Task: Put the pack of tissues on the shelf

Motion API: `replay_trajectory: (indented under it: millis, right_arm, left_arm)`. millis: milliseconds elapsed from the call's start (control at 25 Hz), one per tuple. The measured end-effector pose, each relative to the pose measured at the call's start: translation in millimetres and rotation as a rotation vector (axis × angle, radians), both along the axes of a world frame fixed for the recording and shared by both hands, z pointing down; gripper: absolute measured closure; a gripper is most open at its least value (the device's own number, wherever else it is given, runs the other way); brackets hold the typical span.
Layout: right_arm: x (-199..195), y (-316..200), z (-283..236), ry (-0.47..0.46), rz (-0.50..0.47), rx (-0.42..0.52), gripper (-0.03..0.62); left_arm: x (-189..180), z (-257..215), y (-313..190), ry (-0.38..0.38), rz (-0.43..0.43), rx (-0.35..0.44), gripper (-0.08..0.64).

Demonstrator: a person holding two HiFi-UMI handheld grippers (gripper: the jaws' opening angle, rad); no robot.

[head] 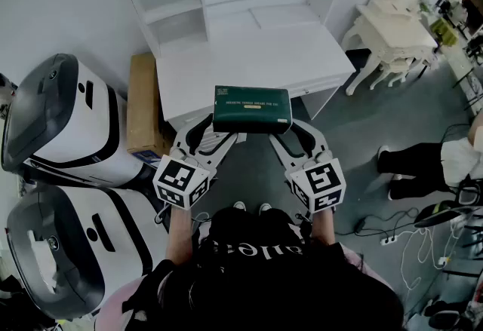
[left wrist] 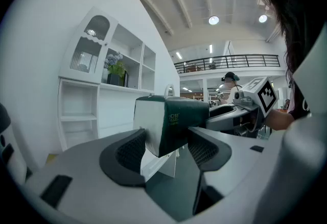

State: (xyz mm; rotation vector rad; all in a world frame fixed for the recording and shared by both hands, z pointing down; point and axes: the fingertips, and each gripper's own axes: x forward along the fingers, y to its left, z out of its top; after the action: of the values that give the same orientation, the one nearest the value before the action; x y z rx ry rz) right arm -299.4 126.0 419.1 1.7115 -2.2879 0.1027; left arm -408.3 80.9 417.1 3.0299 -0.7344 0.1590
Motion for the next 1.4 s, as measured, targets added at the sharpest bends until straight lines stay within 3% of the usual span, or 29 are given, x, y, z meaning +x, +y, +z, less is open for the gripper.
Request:
replay_trajectory:
  millis: [440,800,1120,1400]
  right_arm:
    - [-7.7,-0.5,8.6,-0.023,0.024,-0.005,0.377]
    - [6.2,-5.6,15.0,-0.032,0.076,-0.016,0.377]
    - [60.8,-35.4,20.8,-0.064,0.081,-0.021,0.377]
    - [149.4,-70.2,19.5,-0.067,0.075,-0.021,0.377]
  left_arm:
    - [-7.5,5.1,-2.4,0.005,0.016,-0.008,0.29]
    - [8.7,12.1,-13.2,0.018,0.058,-0.027,0.291]
    - [63.6,14.9,-44.1,-0.002,0.064,-0.034,0.291]
    - [152.2,12.8,-78.6,-0.012,0.06,-0.033,0.293]
